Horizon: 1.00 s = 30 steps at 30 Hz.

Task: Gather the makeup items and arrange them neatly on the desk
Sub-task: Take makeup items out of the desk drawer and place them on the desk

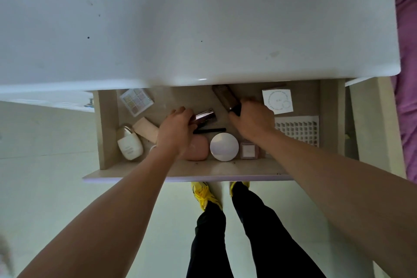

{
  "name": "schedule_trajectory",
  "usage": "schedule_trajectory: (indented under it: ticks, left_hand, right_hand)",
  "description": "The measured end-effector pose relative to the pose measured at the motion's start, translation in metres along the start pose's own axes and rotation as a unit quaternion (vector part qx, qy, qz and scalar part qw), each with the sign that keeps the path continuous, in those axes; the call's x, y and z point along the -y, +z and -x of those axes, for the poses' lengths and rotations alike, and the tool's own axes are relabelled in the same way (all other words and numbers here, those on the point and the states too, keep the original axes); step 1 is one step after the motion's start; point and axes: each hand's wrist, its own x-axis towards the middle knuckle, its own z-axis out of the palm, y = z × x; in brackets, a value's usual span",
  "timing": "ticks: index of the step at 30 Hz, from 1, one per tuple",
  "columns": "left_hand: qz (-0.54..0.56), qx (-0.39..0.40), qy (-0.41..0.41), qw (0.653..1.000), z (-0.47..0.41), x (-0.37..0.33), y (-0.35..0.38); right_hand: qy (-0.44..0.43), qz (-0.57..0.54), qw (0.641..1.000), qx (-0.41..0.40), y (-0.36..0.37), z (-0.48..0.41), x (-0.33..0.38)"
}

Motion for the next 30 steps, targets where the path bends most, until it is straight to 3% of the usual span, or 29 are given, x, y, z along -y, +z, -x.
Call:
schedule_trajectory:
  ticks: [9,15,18,25,30]
  left_hand:
    - [0.189,-0.091,-0.025,0.978,0.05,-0.018,-0.038]
    - [0.292,-0.133,-0.054,0.946,0.051,-0.072,-0.083]
    - [0.362,-0.106,-0.087,0.922,0.035,-0.105,-0.104]
    - [0.44,0.058,-0.176,0.879,-0.032,-0.164,-0.115]
    - [0.448,0.074,-0.208,0.866,-0.062,-0.19,-0.11]
  right_hand:
    - [0.018,-0.104,0.994,0.014,-0.05,0.067,-0.018]
    - [0.036,-0.177,0.982,-0.055,-0.104,0.115,-0.04]
    - [0.05,-0.194,0.972,-0.124,-0.14,0.115,-0.052]
    - [0.135,-0.2,0.945,-0.219,-0.202,0.033,-0.073]
    - [0.199,-0.186,0.933,-0.235,-0.214,-0.023,-0.088]
